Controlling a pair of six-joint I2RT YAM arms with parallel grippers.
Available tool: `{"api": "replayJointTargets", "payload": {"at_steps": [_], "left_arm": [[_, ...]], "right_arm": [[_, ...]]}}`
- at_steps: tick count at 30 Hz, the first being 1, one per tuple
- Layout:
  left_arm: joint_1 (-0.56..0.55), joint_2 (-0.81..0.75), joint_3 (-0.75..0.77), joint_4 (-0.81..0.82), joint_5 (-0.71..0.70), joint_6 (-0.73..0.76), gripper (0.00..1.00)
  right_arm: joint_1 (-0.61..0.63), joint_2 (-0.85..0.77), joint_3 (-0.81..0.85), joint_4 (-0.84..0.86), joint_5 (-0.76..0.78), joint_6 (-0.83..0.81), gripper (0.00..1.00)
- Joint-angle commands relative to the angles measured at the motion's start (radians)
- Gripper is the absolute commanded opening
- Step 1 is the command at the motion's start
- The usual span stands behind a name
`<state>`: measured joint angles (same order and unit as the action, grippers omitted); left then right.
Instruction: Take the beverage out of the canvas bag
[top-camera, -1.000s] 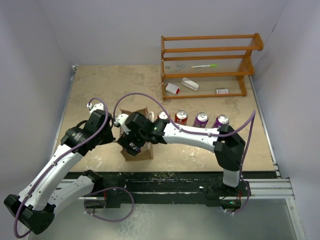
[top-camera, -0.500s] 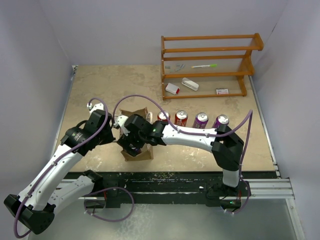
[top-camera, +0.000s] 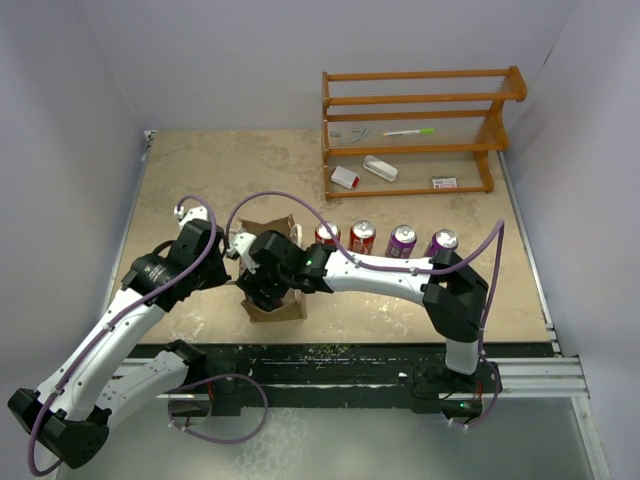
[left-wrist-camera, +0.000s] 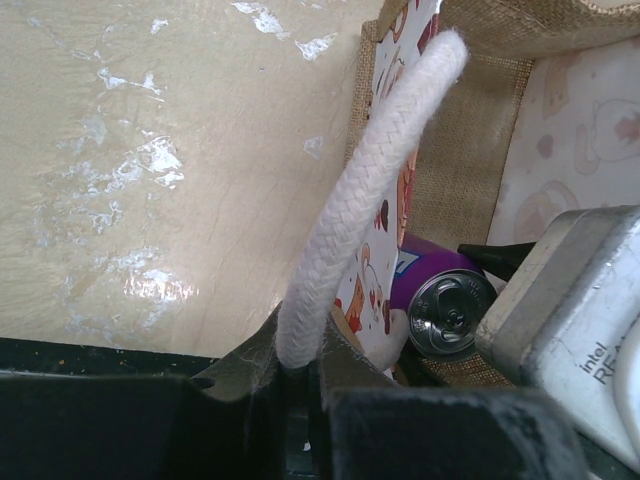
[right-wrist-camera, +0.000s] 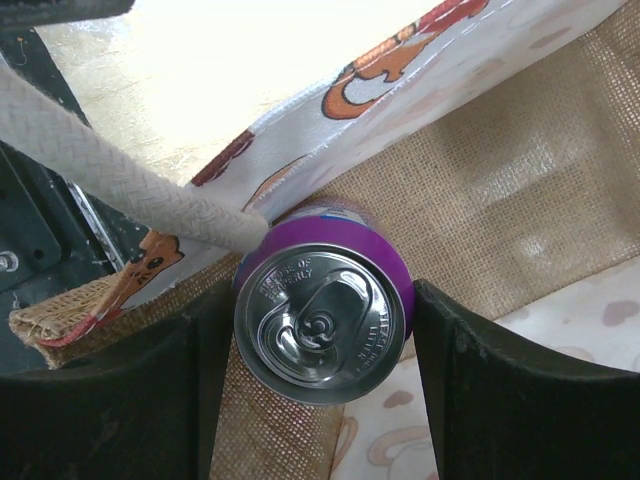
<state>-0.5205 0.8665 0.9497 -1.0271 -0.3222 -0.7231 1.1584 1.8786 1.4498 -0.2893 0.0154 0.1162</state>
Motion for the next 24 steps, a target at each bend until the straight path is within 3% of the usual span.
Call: {"api": "replayJointTargets", "payload": {"at_steps": [1, 6, 9, 24], "left_arm": [[-0.007, 0.001, -0.006, 0.016, -0.016, -0.012, 0.00], [-0.007, 0.005, -0.008, 0.018, -0.015, -0.012, 0.00], [-0.007, 0.008, -0.007, 0.018, -0.014, -0.010, 0.00], [-0.009, 0.017, -0.008, 0.019, -0.012, -0.010, 0.00]], "right_arm": [[-0.003, -0.025, -0.034, -0.029, 0.008, -0.001, 0.52], [-0.006, -0.044, -0.035, -0.018, 0.008, 0.002, 0.38], [-0.019, -0.067, -0.057, 0.001, 0.013, 0.020, 0.37], [-0.036, -0.001, -0.046, -0.047, 0.081, 0.002, 0.60]]}}
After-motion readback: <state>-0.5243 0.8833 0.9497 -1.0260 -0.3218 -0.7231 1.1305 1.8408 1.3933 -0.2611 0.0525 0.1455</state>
